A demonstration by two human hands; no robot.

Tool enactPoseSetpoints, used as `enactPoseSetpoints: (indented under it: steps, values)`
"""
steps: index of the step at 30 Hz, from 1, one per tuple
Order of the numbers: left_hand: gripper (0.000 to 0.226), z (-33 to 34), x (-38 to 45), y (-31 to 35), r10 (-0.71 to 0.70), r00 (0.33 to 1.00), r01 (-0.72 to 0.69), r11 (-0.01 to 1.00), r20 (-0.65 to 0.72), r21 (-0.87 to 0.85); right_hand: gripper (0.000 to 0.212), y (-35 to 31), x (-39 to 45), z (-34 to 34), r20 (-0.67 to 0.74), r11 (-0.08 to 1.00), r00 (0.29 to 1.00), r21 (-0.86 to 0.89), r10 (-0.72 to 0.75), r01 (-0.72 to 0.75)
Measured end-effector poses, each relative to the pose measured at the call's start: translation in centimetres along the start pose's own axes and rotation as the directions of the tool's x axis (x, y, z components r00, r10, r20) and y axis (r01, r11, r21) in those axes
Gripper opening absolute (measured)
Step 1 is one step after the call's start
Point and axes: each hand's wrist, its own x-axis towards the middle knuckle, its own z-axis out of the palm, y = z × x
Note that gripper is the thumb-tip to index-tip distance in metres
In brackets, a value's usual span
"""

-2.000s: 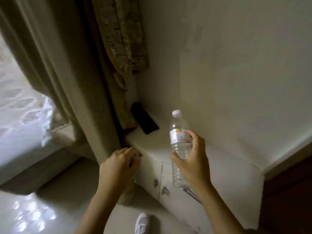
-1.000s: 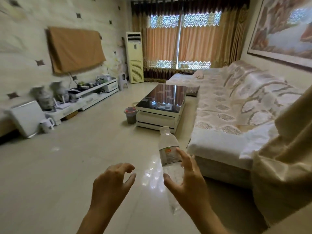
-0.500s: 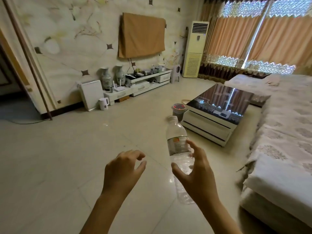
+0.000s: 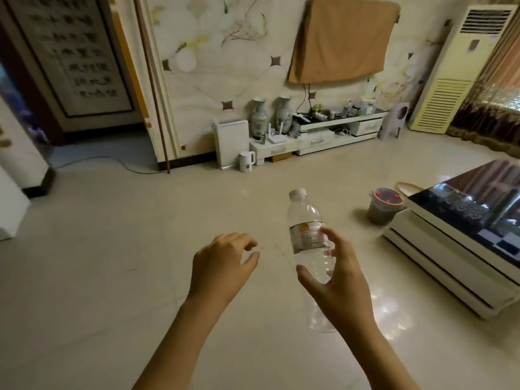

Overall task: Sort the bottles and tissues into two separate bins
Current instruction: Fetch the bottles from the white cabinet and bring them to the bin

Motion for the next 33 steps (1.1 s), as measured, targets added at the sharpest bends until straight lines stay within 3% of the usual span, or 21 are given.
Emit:
enactPoseSetpoints:
  steps: [5,11,21,33]
  values:
    - [0.018,3.1,9.2,-3.4,-0.051,0.999,0.051,0.998,-0.004,0.029,0.072,2.9,8.6,4.4,0.014,1.000,1.000,0.017,0.004,-0.004]
    - [0.018,6.9,22.4,-5.6,0.010,0.999,-0.011,1.000,0.049,0.018,0.072,6.1,19.3,8.9,-0.001,0.998,0.999,-0.033,0.051,-0.051]
    - [0.020,12.3,40.8,-5.0,0.129,0.988,-0.127,0.992,0.084,-0.023,0.071,12.5,34.6,12.2,-0.067,0.987,0.986,-0.020,0.156,-0.157]
    - [0.021,22.3,63.6,-3.5,0.066,0.991,-0.072,0.996,0.114,0.049,0.072,24.7,58.1,17.9,-0.007,0.990,0.990,0.013,0.140,-0.140]
